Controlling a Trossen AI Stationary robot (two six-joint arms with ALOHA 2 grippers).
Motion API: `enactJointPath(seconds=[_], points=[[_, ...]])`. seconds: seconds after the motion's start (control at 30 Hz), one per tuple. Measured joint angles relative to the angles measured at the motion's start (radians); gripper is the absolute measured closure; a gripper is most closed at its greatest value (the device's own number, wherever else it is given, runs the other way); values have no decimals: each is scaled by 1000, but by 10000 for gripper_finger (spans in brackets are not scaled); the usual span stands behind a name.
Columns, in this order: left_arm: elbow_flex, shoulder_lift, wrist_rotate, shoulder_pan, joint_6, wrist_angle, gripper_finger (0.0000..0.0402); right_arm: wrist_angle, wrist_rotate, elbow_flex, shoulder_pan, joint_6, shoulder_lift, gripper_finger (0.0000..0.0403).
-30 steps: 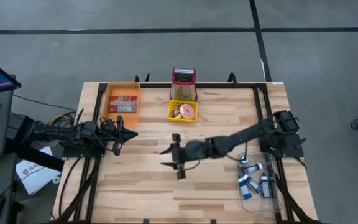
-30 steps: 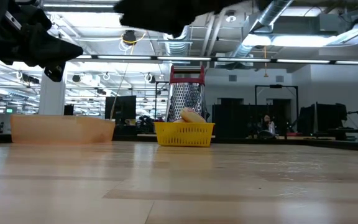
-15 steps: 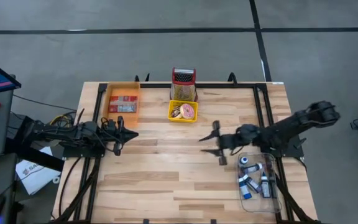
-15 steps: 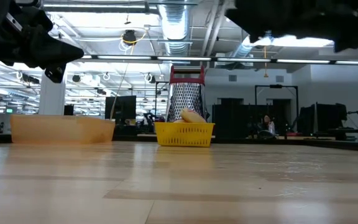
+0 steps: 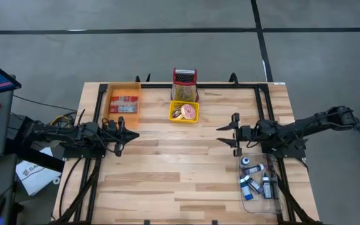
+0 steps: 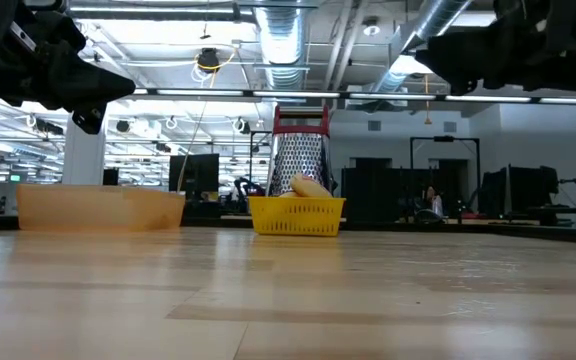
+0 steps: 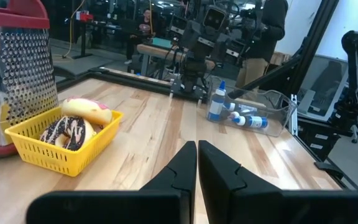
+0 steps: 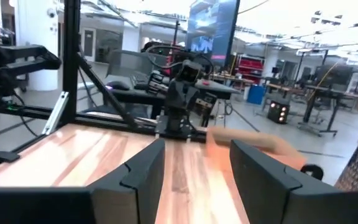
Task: Pick & Place Food Item
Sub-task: Return to Home Position
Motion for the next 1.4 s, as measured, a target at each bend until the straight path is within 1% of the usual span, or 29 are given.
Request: enactJointPath(seconds=[0.23, 0.4, 0.57, 0.9, 1.1, 1.2, 1.23, 1.33, 1.4], points=[[0, 0, 0, 0, 0, 0, 390, -55, 0, -57, -24, 38, -94, 228], [0, 0, 0, 0, 0, 0, 390, -139, 3, -98, -49, 53, -205, 228], [0, 0, 0, 0, 0, 0, 390, -284, 3, -106, -78, 64, -340, 228], [0, 0, 0, 0, 0, 0, 390, -586, 8, -106, -84, 99, -609, 228], [0, 0, 0, 0, 0, 0, 390, -794, 107, -106, -84, 150, -792, 228], [0, 0, 0, 0, 0, 0, 390, -897, 103, -106, -84, 185, -889, 228], [0, 0, 0, 0, 0, -1, 390, -905, 94, -105, -84, 199, -917, 228], [0, 0, 0, 0, 0, 0, 390, -898, 45, -106, -85, 236, -922, 228], [0, 2, 0, 0, 0, 0, 390, -882, 43, -106, -86, 264, -922, 228]])
